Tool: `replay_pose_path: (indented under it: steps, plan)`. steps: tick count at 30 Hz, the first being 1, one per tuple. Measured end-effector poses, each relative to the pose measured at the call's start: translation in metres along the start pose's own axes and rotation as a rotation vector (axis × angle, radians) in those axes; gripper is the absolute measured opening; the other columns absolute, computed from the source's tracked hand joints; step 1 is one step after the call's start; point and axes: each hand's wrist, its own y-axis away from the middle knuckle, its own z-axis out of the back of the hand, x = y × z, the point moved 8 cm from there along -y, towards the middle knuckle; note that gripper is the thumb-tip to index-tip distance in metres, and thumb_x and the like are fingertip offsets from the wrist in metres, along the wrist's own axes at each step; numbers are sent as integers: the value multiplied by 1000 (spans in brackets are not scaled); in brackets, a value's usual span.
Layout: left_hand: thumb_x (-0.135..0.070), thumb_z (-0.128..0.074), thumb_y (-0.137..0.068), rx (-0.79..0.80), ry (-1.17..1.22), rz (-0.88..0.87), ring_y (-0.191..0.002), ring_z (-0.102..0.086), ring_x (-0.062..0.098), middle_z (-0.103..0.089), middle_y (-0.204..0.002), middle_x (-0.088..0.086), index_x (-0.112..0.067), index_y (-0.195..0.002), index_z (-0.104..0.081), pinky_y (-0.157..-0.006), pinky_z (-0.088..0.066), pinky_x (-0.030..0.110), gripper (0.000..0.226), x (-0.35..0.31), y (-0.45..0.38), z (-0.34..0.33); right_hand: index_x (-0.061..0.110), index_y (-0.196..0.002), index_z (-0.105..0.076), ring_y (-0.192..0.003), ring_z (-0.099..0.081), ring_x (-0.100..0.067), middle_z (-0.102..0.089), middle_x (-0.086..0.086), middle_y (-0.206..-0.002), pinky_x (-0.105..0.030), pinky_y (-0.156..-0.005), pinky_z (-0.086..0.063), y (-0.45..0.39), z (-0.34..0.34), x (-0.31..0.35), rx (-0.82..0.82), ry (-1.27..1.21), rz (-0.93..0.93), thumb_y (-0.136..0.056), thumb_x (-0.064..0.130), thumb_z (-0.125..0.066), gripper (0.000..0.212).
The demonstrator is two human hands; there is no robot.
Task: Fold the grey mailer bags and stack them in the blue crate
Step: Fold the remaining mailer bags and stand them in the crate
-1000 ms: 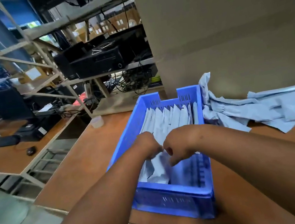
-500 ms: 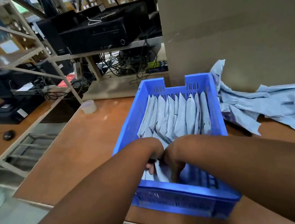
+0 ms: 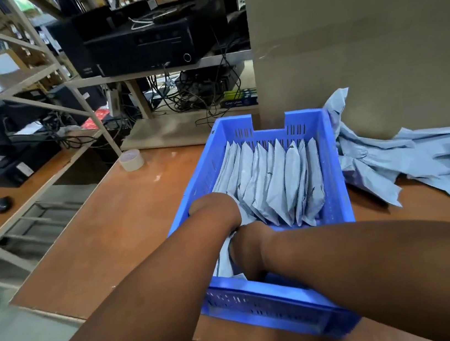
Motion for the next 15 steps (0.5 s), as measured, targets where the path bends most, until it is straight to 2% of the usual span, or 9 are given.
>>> replay_pose_path:
  steps: [2, 5, 8, 11, 13, 15]
  plan:
    - [-32, -68, -89, -59, -2, 11, -113, -67, 28, -68, -121, -1, -24, -112, -69, -82, -52, 39, 25, 2, -3, 1, 22, -139, -64, -136, -55, -23, -62, -2, -143, -39, -92, -43, -1, -1, 3, 35, -26, 28, -101, 33, -63, 40]
    - [-30, -68, -90, -119, -36, 7, -116, -66, 27, -66, -124, -2, -25, -121, -69, -77, -48, 39, 31, 0, -3, 0, 28, -134, -68, -128, -59, -20, -65, 4, -134, -40, -85, -45, -1, -4, 4, 98, -7, 37, -95, 35, -69, 39]
    - [-37, -76, -84, -163, -47, -25, -101, -67, 26, -64, -109, -5, -26, -111, -68, -68, -47, 37, 30, -5, -1, 3, 26, -132, -68, -108, -54, -18, -65, 3, -125, -41, -86, -41, 1, -7, 0, 151, -62, 45, -96, 45, -66, 40]
    - [-47, -81, -79, -194, -32, -59, -92, -65, 25, -58, -95, -7, -27, -98, -63, -63, -45, 36, 33, -6, 2, 10, 12, -119, -73, -90, -59, -24, -66, -4, -103, -37, -82, -43, -2, -18, 6, 201, -185, 131, -101, 32, -66, 28]
    - [-52, -83, -78, -208, -20, -94, -95, -66, 25, -57, -94, -6, -26, -95, -60, -66, -48, 37, 38, -6, 1, 10, 9, -115, -73, -88, -62, -26, -68, -5, -103, -37, -81, -48, 1, -25, 12, 217, -219, 169, -98, 20, -70, 21]
    - [-55, -85, -77, -204, 19, -120, -94, -65, 24, -57, -93, -6, -24, -88, -56, -68, -50, 37, 43, -7, -1, 9, 12, -124, -69, -94, -60, -24, -67, -5, -112, -37, -84, -47, 2, -22, 18, 190, -270, 228, -99, 14, -71, 26]
